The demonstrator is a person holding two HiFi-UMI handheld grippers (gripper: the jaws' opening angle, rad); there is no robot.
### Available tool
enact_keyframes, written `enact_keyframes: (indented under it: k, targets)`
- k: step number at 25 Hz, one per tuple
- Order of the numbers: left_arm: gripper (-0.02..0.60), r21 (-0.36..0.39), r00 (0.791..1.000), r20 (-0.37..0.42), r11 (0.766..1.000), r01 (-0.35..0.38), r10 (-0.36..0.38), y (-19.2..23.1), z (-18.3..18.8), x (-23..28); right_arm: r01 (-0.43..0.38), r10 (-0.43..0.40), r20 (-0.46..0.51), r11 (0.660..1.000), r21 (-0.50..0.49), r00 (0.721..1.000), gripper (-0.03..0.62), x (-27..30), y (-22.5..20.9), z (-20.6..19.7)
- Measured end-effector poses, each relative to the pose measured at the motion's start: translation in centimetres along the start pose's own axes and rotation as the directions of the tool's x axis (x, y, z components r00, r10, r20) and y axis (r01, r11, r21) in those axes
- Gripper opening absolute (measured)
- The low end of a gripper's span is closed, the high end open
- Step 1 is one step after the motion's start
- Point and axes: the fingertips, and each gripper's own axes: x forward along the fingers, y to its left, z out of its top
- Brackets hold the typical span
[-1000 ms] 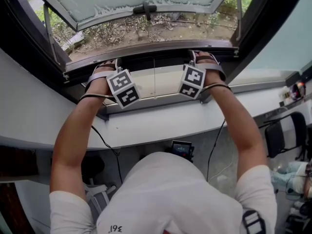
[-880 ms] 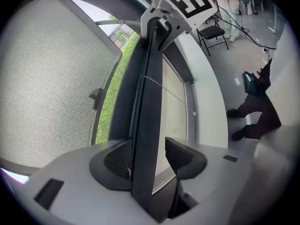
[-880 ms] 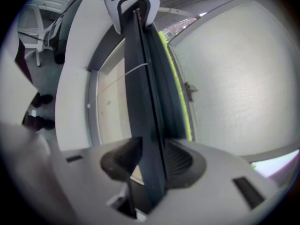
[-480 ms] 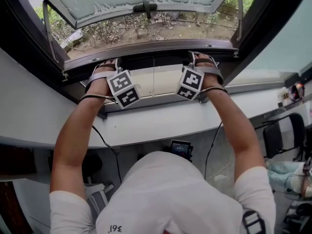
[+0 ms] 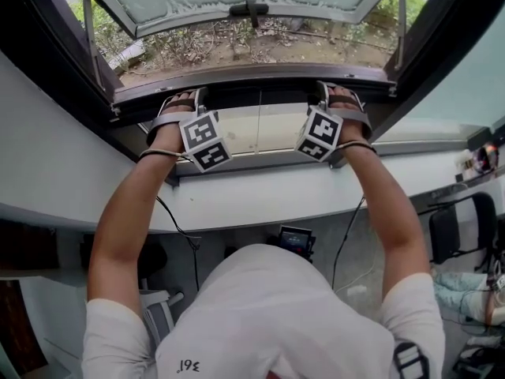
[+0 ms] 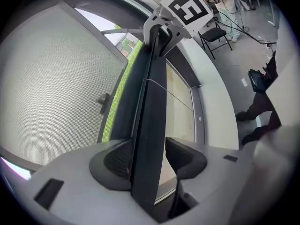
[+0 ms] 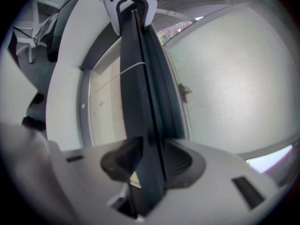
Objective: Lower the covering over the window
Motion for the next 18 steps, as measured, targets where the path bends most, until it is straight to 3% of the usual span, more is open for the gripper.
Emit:
enact_keyframes:
  k: [18]
  targets:
    - [0.222,-0.130,0.992,0.094,0.989,-0.066,0.078,1.2,0.3,-1.6,-0.013,0.008,0.071,0.997,0.076,0.997,0.137,-0.4,-0.2,0.4]
